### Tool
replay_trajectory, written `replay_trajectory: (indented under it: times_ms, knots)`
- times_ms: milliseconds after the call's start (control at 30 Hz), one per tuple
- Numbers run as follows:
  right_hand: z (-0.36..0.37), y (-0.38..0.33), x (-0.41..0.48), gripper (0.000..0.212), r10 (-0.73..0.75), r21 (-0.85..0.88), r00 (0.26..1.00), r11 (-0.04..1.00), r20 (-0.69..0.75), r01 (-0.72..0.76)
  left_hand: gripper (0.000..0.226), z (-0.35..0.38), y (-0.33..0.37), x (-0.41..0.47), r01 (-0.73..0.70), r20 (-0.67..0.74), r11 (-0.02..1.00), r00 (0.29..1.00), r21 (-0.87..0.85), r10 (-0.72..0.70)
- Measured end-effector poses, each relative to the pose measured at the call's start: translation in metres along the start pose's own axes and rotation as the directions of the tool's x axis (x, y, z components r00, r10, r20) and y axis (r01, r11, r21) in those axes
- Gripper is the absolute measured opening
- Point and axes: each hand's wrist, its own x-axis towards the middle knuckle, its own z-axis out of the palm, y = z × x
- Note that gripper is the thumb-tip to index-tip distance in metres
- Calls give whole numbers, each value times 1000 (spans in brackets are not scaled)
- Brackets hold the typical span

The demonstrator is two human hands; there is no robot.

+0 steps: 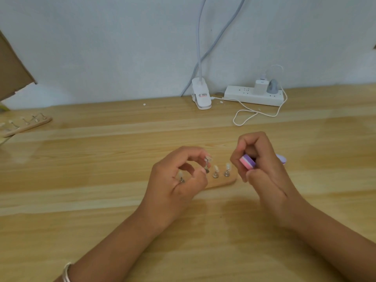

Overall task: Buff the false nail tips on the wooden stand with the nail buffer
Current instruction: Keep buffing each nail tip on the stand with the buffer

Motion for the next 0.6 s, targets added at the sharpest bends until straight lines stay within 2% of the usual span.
replay_trajectory:
  times_ms: [67,133,300,500,600]
  knots:
    - [-1,1,2,22,43,-31,999,999,-28,-44,21,-1,0,1,-50,0,998,999,43,51]
    - [1,2,3,18,17,-70,999,997,-29,-19,21,-2,-2,1,-94,7,992,996,83,94]
    - [7,3,3,33,-248,-294,969,925,11,240,24,-2,-5,2,-160,8,972,987,173,161]
    - [6,2,3,31,-445,-428,893,822,-70,376,26,-2,-5,2,-240,37,939,971,248,238]
    - [5,5,4,30,-530,-476,847,752,-28,455,27,-1,-5,0,-252,45,925,967,284,250]
